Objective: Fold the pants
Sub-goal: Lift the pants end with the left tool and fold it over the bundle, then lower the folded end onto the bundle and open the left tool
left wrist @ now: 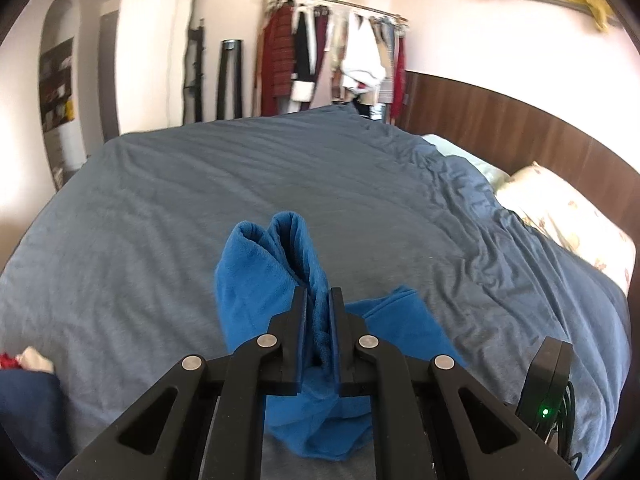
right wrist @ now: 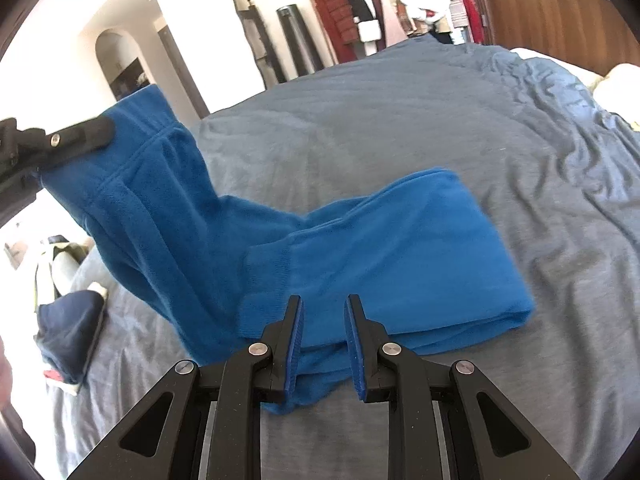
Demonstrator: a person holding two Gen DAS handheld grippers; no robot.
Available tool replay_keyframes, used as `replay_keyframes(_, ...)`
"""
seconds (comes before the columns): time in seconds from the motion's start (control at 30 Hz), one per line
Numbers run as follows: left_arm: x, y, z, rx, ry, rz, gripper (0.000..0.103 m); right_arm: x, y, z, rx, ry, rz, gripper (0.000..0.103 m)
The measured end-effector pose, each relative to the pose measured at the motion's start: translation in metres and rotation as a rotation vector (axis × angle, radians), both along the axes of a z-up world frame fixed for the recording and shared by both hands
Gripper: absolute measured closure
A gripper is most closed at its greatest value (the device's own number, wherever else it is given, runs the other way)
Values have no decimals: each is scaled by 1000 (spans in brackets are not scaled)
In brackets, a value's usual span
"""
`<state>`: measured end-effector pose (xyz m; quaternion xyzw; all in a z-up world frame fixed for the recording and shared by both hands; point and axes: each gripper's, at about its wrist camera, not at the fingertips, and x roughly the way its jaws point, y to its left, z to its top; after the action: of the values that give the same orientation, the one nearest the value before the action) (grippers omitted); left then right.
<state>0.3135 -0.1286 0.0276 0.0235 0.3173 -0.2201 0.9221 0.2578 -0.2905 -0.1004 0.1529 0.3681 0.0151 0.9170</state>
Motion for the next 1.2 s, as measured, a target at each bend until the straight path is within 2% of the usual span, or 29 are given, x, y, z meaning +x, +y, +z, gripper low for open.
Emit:
replay_keyframes(0.07,-1,-15,2,-2,4,-35,98,-5,-9,0,9,-2,-19,80)
replay_keyframes(0.2,1,-57,-1,35,18,-93,98,-16,-36,2,30,-16,-71,80)
replay_keyframes(0.43,14,-91,-16,20,97,-165,98,-24,-63,-6,51,-4,-117,80)
replay_keyframes(0.6,18,-129,-41,75,149,-231,98,-33,-80,-12,73,0,-151,80)
replay_keyframes(0.73,18,-160,-73,140,197,-284,98,-40,-95,-17,68,9,-178,80)
replay_keyframes(0.93,16,-183,-108,185,257,-319,98,-46,-115,-26,80,29,-231,80)
replay_keyframes(1.03,16,-185,-111,168,284,-341,97,-46,-120,-28,74,37,-239,80)
replay_keyframes(1.13,15,-184,-102,113,301,-371,77,-46,-123,-27,64,40,-252,80)
replay_keyframes(1.17,11,-184,-97,106,290,-375,66,-46,-124,-26,67,41,-257,80)
replay_keyframes(1.2,6,-184,-91,107,263,-376,64,-47,-125,-26,71,41,-263,80)
